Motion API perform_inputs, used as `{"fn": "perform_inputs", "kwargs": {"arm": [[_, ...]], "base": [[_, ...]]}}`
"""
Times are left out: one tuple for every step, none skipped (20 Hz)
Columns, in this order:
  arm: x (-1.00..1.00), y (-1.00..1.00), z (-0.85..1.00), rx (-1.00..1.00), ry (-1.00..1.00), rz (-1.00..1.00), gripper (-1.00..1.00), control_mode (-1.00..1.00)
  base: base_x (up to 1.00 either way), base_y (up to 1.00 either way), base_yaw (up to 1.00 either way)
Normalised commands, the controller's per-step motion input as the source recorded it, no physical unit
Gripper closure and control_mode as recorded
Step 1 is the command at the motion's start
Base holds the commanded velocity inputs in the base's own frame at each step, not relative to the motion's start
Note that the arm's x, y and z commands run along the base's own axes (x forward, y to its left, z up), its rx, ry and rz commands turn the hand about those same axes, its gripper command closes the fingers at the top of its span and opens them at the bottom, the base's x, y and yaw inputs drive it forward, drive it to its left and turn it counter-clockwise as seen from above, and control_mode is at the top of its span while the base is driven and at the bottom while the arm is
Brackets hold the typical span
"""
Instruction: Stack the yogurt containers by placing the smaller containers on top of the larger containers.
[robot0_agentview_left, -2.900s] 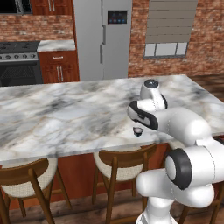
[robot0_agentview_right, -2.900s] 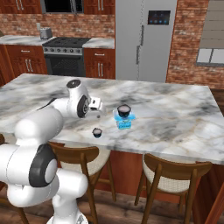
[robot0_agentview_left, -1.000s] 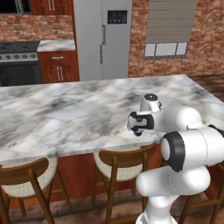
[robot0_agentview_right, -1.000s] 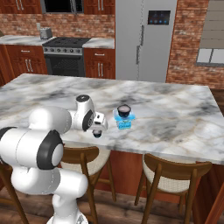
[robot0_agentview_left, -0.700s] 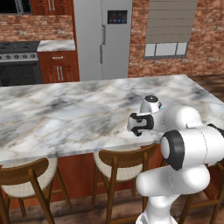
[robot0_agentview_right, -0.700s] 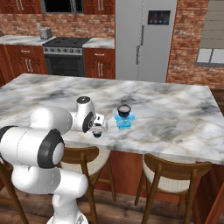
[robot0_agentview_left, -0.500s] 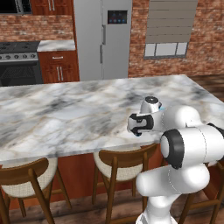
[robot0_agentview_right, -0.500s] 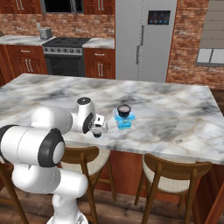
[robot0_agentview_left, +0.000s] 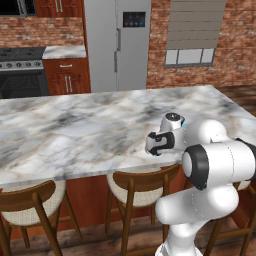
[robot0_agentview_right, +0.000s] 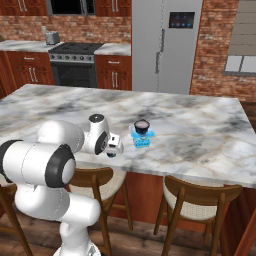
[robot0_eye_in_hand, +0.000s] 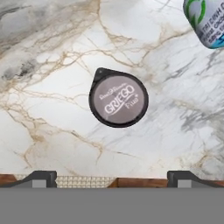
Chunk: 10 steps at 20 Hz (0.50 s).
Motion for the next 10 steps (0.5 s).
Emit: {"fn": "perform_inputs", "kwargs": {"arm": [[0.0,0.0,-0.1,0.0,0.0,0.0,-1.0,-1.0],[0.0,0.0,-0.1,0.0,0.0,0.0,-1.0,-1.0],[0.0,0.0,-0.11,0.0,0.0,0.0,-1.0,-1.0],[0.0,0.0,-0.1,0.0,0.0,0.0,-1.0,-1.0],[0.0,0.0,-0.1,0.01,0.0,0.0,-1.0,-1.0],[0.0,0.0,-0.11,0.01,0.0,0.0,-1.0,-1.0],[0.0,0.0,-0.12,0.01,0.0,0.0,-1.0,-1.0],[0.0,0.0,-0.12,0.02,0.0,0.0,-1.0,-1.0],[0.0,0.0,-0.11,0.02,0.0,0.0,-1.0,-1.0],[0.0,0.0,-0.11,0.02,0.0,0.0,-1.0,-1.0]], "base": [[0.0,0.0,0.0],[0.0,0.0,0.0],[0.0,0.0,0.0],[0.0,0.0,0.0],[0.0,0.0,0.0],[0.0,0.0,0.0],[0.0,0.0,0.0],[0.0,0.0,0.0],[0.0,0.0,0.0],[0.0,0.0,0.0]]}}
